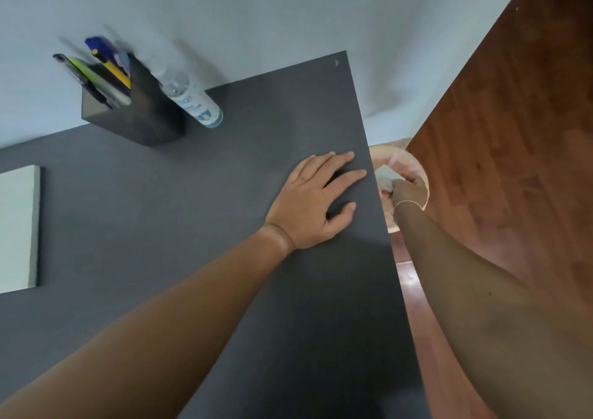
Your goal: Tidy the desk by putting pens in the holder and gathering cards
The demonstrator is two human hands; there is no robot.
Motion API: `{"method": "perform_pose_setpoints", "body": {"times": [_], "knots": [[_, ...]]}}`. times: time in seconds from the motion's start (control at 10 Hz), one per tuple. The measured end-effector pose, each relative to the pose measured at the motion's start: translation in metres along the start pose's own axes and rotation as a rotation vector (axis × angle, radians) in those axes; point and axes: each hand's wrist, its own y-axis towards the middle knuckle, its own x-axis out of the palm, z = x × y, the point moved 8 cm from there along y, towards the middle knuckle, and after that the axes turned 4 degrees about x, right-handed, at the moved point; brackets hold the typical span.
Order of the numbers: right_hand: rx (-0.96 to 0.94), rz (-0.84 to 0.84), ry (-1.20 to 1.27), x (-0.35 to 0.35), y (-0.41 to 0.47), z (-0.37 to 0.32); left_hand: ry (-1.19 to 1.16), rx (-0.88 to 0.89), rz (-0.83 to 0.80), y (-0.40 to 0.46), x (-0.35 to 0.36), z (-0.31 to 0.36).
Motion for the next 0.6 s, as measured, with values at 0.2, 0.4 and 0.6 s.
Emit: {"method": "perform_pose_setpoints", "body": {"times": [0.2,0.4,0.6], "knots": [[0.004,-0.068,-0.016,0.008,0.011,-0.006,-0.006,-0.013,-0.006,0.0,0.0,0.0],[0.062,-0.18,-0.021,0.009,0.008,0.01,0.004,-0.014,-0.009,0.001,0.0,0.001],[0.074,-0.173,-0.076,-0.004,-0.002,0.017,0.0,-0.008,-0.018,-0.001,-0.001,0.003]]}}
